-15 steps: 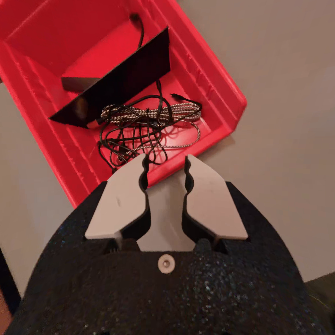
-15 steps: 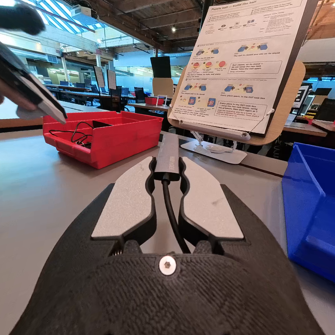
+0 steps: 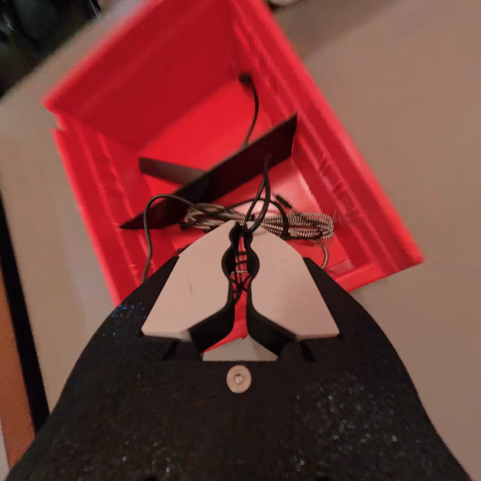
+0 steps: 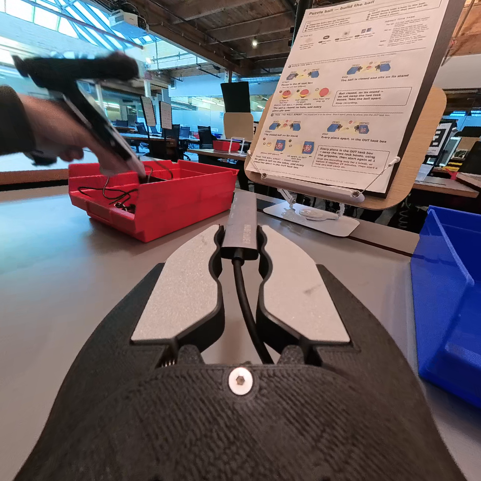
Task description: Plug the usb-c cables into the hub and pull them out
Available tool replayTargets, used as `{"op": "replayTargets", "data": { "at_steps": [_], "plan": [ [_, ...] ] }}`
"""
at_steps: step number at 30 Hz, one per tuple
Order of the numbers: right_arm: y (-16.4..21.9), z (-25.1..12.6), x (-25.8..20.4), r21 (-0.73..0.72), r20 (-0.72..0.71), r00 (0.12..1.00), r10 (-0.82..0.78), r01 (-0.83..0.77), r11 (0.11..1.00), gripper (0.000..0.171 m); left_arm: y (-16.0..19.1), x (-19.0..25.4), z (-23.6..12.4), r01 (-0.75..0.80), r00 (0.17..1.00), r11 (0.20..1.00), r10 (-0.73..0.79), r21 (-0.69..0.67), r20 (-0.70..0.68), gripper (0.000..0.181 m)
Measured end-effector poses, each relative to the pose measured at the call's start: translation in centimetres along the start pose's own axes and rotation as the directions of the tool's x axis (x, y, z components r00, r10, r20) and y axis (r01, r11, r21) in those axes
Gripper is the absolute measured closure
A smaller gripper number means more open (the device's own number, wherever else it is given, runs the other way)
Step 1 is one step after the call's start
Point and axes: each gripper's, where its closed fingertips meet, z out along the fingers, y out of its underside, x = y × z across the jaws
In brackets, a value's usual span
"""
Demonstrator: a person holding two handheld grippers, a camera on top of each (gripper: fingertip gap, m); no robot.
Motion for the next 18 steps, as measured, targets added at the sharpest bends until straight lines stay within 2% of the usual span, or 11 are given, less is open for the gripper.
{"op": "replayTargets", "data": {
  "at_steps": [3,5,10,12,15,18],
  "plan": [
    [0.0,0.0,0.1,0.004,-0.003,1.000,0.007,-0.007,1.000,0.147,-4.6,-1.4,-5.6,0.012,0.999,0.984,-0.021,0.180,0.046,0.179],
    [-0.2,-0.2,0.2,0.015,-0.005,1.000,0.015,-0.015,1.000,0.147,-7.8,-2.3,-10.1,0.025,0.996,0.945,-0.053,0.326,0.078,0.179],
    [-0.2,-0.2,0.3,0.016,-0.006,1.000,0.021,-0.021,1.000,0.147,-14.1,-1.4,-22.3,0.015,0.995,0.779,-0.074,0.627,0.068,0.179],
    [-0.1,-0.1,0.2,0.013,-0.003,1.000,0.018,-0.018,1.000,0.147,-15.8,-0.5,-26.8,-0.035,0.994,0.718,-0.048,0.695,0.100,0.179],
    [-0.1,-0.1,0.2,0.010,-0.003,1.000,0.015,-0.015,1.000,0.147,-17.8,2.0,-32.7,-0.068,0.997,0.632,0.009,0.772,0.080,0.179],
    [-0.2,-0.2,0.3,0.017,-0.006,1.000,0.021,-0.021,1.000,0.147,-17.9,5.3,-35.5,-0.106,0.993,0.609,0.104,0.786,0.054,0.179]
  ]
}}
